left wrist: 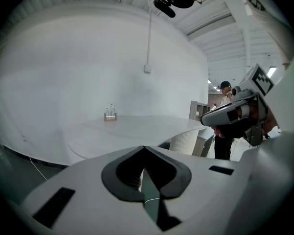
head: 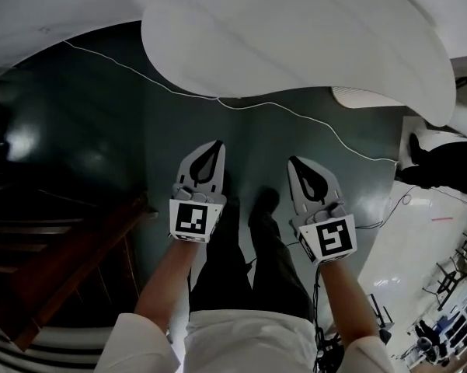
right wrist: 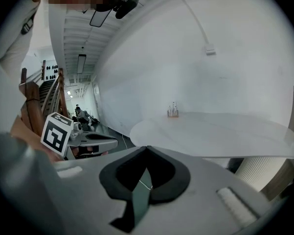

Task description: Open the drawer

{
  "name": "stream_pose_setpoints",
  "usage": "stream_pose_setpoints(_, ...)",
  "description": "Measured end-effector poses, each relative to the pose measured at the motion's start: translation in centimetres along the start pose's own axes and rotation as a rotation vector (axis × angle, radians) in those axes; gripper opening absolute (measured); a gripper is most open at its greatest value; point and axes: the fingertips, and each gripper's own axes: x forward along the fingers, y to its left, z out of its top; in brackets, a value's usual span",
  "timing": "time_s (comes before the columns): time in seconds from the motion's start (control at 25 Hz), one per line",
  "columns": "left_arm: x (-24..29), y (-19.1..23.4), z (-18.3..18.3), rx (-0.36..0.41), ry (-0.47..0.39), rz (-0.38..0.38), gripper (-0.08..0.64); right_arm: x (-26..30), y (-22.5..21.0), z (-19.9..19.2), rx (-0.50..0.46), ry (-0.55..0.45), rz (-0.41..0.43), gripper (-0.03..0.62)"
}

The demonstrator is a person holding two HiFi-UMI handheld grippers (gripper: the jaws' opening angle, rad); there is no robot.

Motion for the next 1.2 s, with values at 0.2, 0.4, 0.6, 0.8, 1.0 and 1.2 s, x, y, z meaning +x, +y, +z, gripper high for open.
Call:
stream_pose_setpoints(0.2, 2.1, -0.8, -4.1, 0.020, -0.035, 0.013, 0.005, 1.4, -0.6, -4.0, 0.019, -0.016, -0.010, 0.011)
stream_pose_setpoints(0.4, 5.0, -1.3, -6.6, 0.045, -0.054, 0.025, 0.005, 2.4, -1.6, -6.8, 0.009, -0.026, -0.011, 0.011)
stream_pose_setpoints(0.6, 8.0, -0.8, -8.7, 0.040, -0.062, 0.062, 0.005, 3.4, -3.2, -9.1, 0.002, -0.031, -0.019, 0.011)
stream_pose_setpoints(0.8, 11.1, 0.4, -11.1, 0.056, -0.087, 0.110, 0.005, 5.4, -4.1, -11.2, -0.018, -0.055, -0.015, 0.011)
stream_pose_setpoints(1.0, 13.6, 2.2, -13.5, 0.039, -0.091, 0.164, 0.005, 7.2, -3.7, -12.9, -0.039, -0.066, 0.001, 0.011)
stream_pose_setpoints(1.2, 16.6, 3.5, -16.2, 0.020, -0.075, 0.197, 0.012, 8.9, -3.6, -14.6, -0.031, -0.067, 0.016, 0.011)
